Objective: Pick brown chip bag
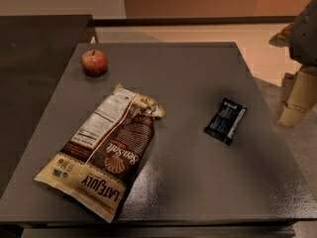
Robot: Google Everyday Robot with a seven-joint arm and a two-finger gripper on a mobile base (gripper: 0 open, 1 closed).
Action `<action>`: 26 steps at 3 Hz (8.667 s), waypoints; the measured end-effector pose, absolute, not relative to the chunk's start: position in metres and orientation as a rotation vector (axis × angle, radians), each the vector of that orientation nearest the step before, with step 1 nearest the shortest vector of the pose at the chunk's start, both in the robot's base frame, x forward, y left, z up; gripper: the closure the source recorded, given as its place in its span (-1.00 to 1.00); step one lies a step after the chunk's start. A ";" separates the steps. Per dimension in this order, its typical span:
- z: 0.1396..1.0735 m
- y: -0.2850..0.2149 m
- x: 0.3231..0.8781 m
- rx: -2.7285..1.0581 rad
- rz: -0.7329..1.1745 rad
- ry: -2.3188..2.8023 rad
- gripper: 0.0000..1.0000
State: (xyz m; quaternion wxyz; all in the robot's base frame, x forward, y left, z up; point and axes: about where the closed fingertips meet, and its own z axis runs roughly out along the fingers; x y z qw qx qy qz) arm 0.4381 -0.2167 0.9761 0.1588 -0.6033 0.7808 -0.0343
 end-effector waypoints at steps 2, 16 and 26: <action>0.977 -0.197 0.435 -1.801 -0.049 2.155 -1.00; 0.837 0.084 0.463 -2.980 -0.366 0.852 -1.00; 0.991 0.092 0.551 -2.719 -0.245 0.861 1.00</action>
Offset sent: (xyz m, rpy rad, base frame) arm -0.0096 0.0449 -0.0024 0.0582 0.0376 0.1980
